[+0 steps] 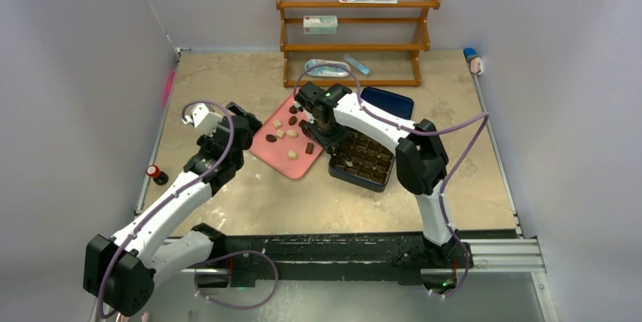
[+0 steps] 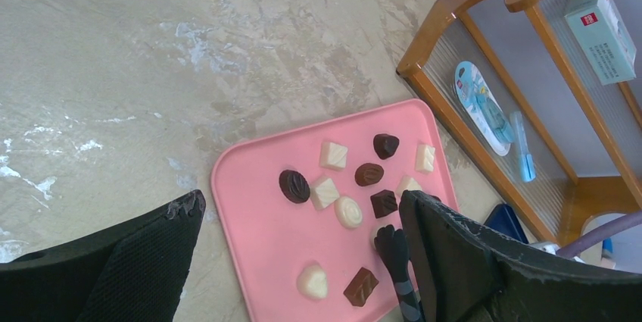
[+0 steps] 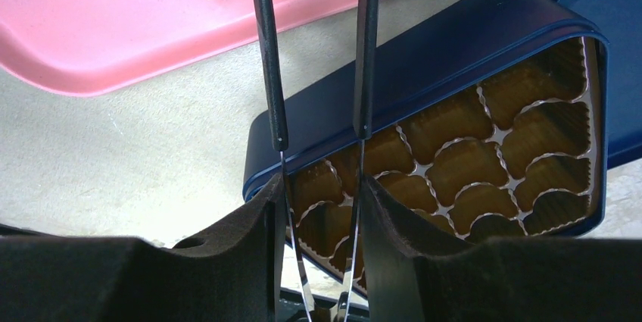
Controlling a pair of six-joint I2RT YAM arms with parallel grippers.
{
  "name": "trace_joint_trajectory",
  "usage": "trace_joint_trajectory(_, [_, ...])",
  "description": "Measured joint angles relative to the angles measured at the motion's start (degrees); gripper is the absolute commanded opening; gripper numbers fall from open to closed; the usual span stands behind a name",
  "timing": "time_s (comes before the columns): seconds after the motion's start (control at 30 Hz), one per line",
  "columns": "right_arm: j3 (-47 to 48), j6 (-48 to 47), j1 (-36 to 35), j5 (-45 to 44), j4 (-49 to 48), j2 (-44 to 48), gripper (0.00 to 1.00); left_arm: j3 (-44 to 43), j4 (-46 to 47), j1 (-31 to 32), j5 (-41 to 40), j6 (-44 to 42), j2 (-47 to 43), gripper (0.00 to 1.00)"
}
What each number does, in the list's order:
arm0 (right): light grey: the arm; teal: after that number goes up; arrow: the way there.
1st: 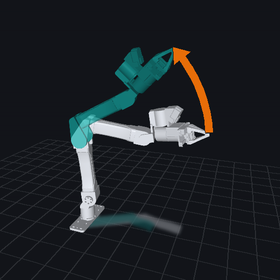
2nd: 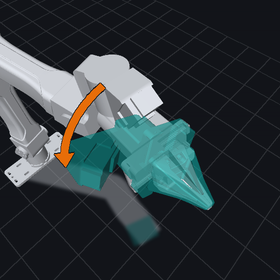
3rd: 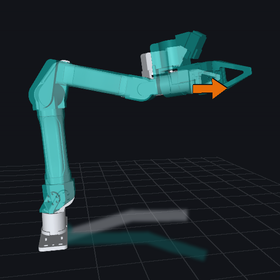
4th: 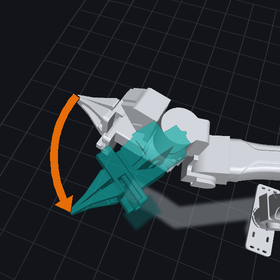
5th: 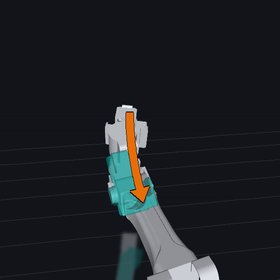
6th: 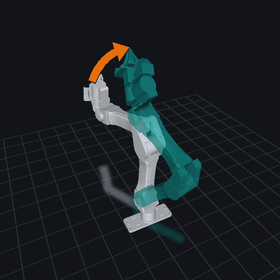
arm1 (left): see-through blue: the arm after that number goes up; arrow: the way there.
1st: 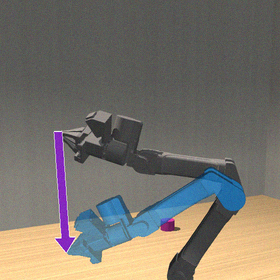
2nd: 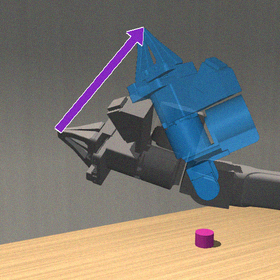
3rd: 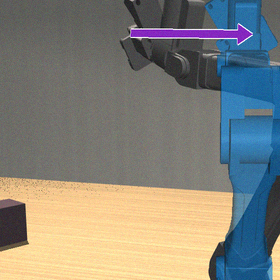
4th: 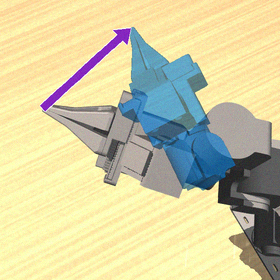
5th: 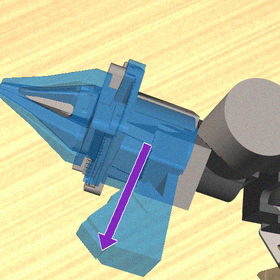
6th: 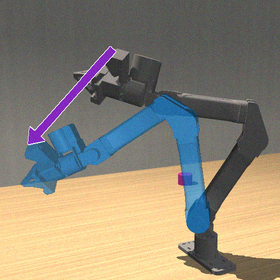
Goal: Pack the chocolate
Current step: Pick up the fake chocolate from the plate.
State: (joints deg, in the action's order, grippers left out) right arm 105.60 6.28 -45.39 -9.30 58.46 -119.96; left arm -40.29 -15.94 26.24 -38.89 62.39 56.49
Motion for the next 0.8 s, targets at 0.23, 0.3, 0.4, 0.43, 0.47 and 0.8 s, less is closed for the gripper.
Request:
trace_joint_trajectory(0.23, [0.8, 0.1, 0.0, -0.2, 0.5, -1.4, 0.37, 0.0, 0.0, -0.4, 0.3, 0.0, -0.4, 1.00])
trace_joint_trajectory(0.3, [1.5, 0.1, -0.1, -0.2, 0.8, -2.4, 0.37, 0.0, 0.0, -0.4, 0.3, 0.0, -0.7, 1.00])
trace_joint_trajectory(0.4, [2.5, 0.1, -0.1, -0.2, 1.0, -3.1, 0.33, 0.2, 0.1, -0.4, 0.4, 0.2, -1.1, 1.00])
trace_joint_trajectory(0.43, [2.8, 0.1, -0.1, -0.3, 1.1, -3.3, 0.32, 0.4, 0.1, -0.4, 0.4, 0.2, -1.3, 1.00])
trace_joint_trajectory(0.47, [3.1, 0.1, -0.2, -0.3, 1.2, -3.5, 0.30, 0.6, 0.2, -0.4, 0.5, 0.5, -1.4, 1.00])
trace_joint_trajectory(0.8, [3.6, 0.1, -0.6, -1.4, 2.5, -3.7, 0.00, 1.3, 0.4, -0.7, 1.1, 0.9, -1.8, 1.00])
